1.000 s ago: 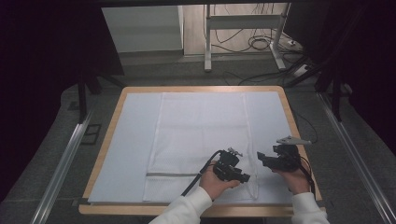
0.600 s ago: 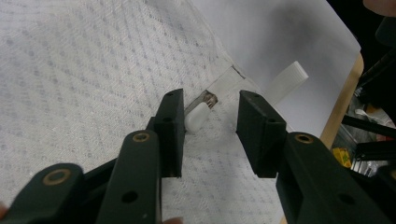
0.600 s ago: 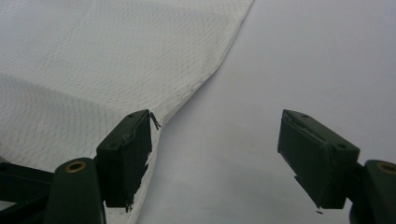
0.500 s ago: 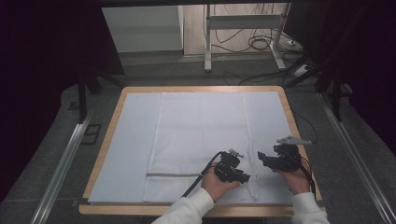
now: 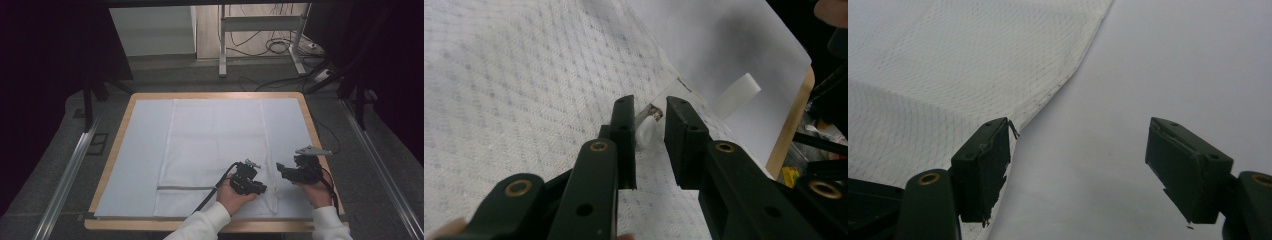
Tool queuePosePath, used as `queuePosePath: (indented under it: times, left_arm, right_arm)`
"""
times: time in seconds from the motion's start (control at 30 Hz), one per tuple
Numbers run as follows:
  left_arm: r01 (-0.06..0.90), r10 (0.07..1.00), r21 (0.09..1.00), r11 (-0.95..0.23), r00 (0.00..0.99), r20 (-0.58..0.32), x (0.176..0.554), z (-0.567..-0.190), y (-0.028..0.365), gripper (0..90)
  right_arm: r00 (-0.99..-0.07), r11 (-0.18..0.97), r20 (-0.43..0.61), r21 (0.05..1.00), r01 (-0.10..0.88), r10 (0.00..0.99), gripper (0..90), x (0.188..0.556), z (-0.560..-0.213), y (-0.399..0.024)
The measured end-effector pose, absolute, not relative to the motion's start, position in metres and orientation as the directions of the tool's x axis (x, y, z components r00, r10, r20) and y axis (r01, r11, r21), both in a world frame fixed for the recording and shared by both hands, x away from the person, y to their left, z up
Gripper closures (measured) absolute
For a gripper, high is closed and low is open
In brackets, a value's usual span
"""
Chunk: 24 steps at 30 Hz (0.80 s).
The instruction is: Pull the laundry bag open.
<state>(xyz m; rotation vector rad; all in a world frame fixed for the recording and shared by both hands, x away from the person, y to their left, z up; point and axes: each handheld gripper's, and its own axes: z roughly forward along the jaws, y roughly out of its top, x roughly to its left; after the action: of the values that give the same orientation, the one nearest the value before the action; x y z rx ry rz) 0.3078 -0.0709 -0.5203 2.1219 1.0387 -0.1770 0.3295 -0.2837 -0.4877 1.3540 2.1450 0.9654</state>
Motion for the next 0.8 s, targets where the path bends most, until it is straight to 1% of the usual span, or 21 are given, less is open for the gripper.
queuePosePath:
  times: [0.3,0.53,0.67,0.8]
  left_arm:
    - [0.709,0.633,0.582,-0.397,0.671,-0.386,0.3057,-0.5213,-0.0744,79.6]
    - [0.7,0.622,0.592,-0.399,0.681,-0.386,0.303,-0.5201,-0.0746,84.7]
    - [0.698,0.617,0.587,-0.41,0.686,-0.385,0.3025,-0.5214,-0.0751,85.4]
    - [0.699,0.617,0.586,-0.409,0.686,-0.386,0.3019,-0.5231,-0.0763,83.6]
  right_arm:
    - [-0.435,0.288,0.006,0.742,0.605,0.9,25.7,0.3297,-0.4881,-0.2835]
    - [-0.419,0.28,-0.006,0.753,0.596,0.908,25.7,0.329,-0.4864,-0.2851]
    - [-0.42,0.281,-0.006,0.752,0.596,0.908,25.7,0.3291,-0.4867,-0.2853]
    - [-0.419,0.279,-0.005,0.753,0.596,0.908,25.7,0.329,-0.4865,-0.2854]
